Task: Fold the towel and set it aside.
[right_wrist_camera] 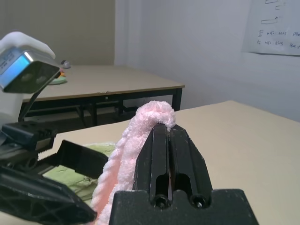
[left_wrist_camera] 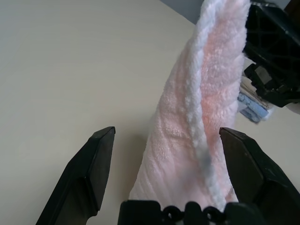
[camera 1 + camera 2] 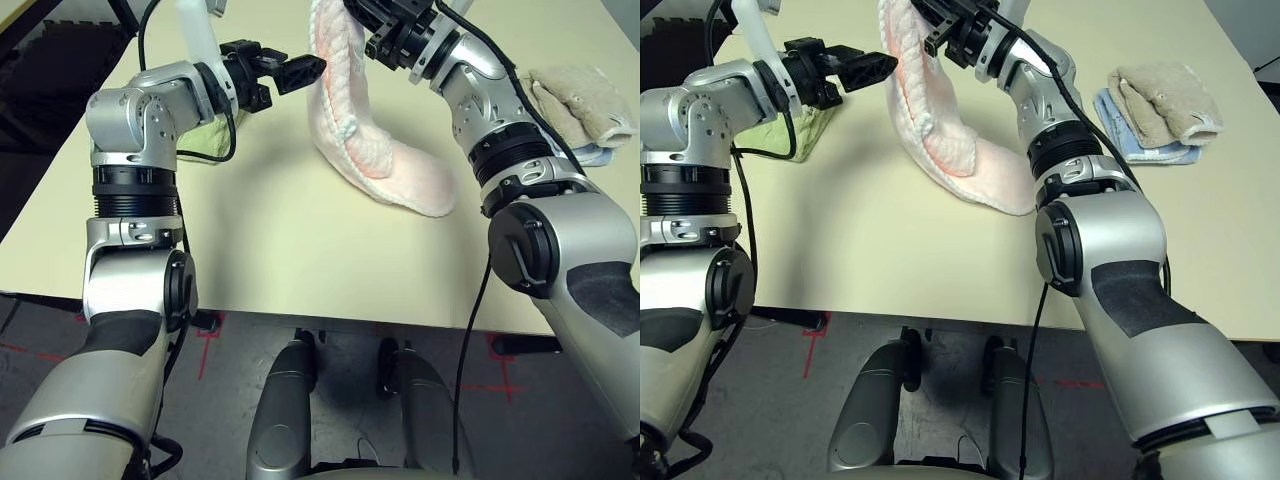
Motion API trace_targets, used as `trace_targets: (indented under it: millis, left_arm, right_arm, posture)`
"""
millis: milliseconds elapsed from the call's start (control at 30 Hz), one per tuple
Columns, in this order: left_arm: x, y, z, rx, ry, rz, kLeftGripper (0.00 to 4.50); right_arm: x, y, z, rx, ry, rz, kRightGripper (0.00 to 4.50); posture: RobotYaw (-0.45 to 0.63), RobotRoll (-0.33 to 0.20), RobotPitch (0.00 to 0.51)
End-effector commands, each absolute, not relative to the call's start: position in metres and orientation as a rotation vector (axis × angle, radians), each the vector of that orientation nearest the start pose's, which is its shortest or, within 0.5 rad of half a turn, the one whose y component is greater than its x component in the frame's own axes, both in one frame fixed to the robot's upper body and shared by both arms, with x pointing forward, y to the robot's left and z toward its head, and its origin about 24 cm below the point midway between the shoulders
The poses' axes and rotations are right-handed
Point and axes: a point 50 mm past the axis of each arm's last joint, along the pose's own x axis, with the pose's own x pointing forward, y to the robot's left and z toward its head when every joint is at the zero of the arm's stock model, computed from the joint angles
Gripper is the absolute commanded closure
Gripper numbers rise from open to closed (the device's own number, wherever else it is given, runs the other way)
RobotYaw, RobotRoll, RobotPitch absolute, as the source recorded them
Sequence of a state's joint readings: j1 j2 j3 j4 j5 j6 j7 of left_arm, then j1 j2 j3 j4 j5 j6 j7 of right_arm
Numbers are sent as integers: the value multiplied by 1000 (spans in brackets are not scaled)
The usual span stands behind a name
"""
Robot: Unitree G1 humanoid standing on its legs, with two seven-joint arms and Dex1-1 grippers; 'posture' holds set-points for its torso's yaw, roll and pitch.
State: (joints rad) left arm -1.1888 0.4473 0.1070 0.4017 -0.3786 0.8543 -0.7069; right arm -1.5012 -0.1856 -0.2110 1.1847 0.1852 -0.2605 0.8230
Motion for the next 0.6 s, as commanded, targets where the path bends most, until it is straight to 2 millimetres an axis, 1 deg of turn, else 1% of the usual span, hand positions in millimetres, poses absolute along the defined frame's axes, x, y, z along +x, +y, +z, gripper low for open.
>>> trace_targets:
  millis: [33,167,267,367,500,600]
  left_arm:
    - [374,139,274,-19,86,-785,0]
    - [379,128,269,-30,92,-783,0]
    - [382,130,264,0,106,-752,0]
    - [386,138,253,38,128,-707,0]
    - [390,144,244,71,145,-684,0]
    - [393,150,233,136,165,-670,0]
  right_arm:
    - [398,-80,337,-64,-621,890,4478]
    - [397,-81,339,-63,-627,892,4478]
    - [395,-86,348,-52,-658,883,4478]
    - [392,-103,370,-36,-709,835,4478]
    - [388,-117,386,-45,-741,798,4478]
    - [383,-131,402,-58,-776,753,4478]
  posture:
    - [166,0,272]
    - [160,0,271]
    - [154,0,269]
    - [153,0,268]
    - [149,0,268]
    - [139,0,268]
